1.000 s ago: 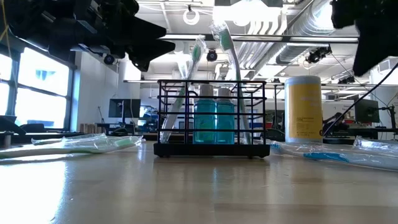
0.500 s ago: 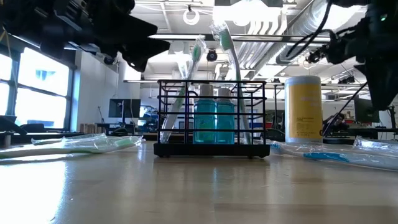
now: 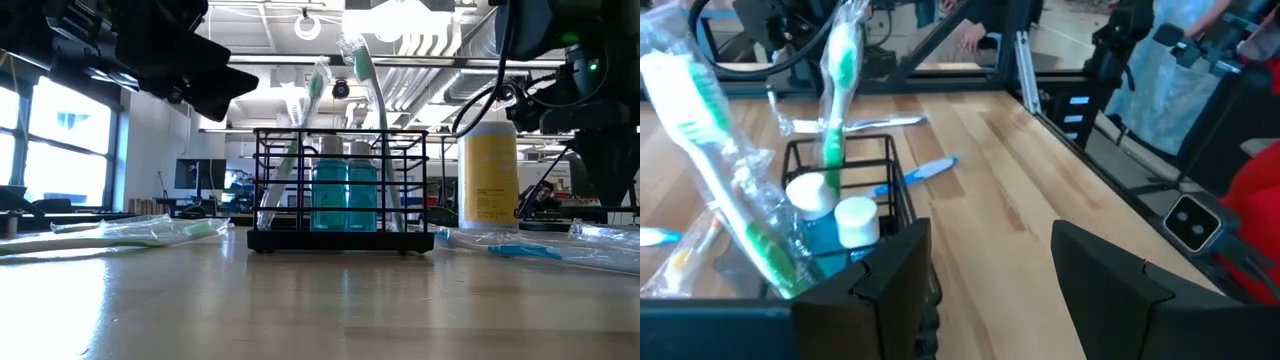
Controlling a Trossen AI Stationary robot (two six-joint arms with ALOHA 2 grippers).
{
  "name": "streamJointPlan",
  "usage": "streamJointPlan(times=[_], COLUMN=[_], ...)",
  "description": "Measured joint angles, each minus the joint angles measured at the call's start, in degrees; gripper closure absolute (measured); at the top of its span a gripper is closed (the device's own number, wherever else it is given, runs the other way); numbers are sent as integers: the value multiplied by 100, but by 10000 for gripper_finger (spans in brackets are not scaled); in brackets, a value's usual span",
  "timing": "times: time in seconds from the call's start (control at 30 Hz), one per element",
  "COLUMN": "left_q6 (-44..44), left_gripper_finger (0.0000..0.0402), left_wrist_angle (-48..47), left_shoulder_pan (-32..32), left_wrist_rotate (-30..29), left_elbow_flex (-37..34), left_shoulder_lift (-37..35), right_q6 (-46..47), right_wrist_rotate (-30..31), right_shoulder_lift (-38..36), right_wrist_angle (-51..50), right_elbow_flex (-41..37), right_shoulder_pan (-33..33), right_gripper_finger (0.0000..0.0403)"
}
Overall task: Pick & Place toothbrushing station
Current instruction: Put the purple toothbrush into the wire organizer
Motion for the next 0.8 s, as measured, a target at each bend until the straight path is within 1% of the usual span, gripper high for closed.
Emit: streamJointPlan(times=[0.2, 0.33, 0.4, 0.63, 0.7, 0.8], left_q6=[129, 132, 133, 133, 133, 104], left_gripper_finger=[197, 197, 197, 197, 197, 197], left_wrist_angle=[-131, -127, -122, -122, -124, -122], left_shoulder_pan=[0, 0, 0, 13, 13, 13], left_wrist_rotate=[205, 273, 273, 273, 273, 271], left_elbow_flex=[0, 0, 0, 0, 0, 0], left_shoulder_lift=[0, 0, 0, 0, 0, 0], right_q6=[9, -137, -144, -136, -134, -155], right_wrist_rotate=[-28, -290, -343, -379, -383, -396], right_shoulder_lift=[4, 4, 4, 7, 7, 7], right_wrist_angle=[338, 371, 374, 358, 469, 747], right_elbow_flex=[-297, -324, -324, -324, -324, -324], right_shoulder_pan=[4, 2, 7, 4, 4, 4], right_gripper_finger=[321, 313, 298, 222, 208, 197])
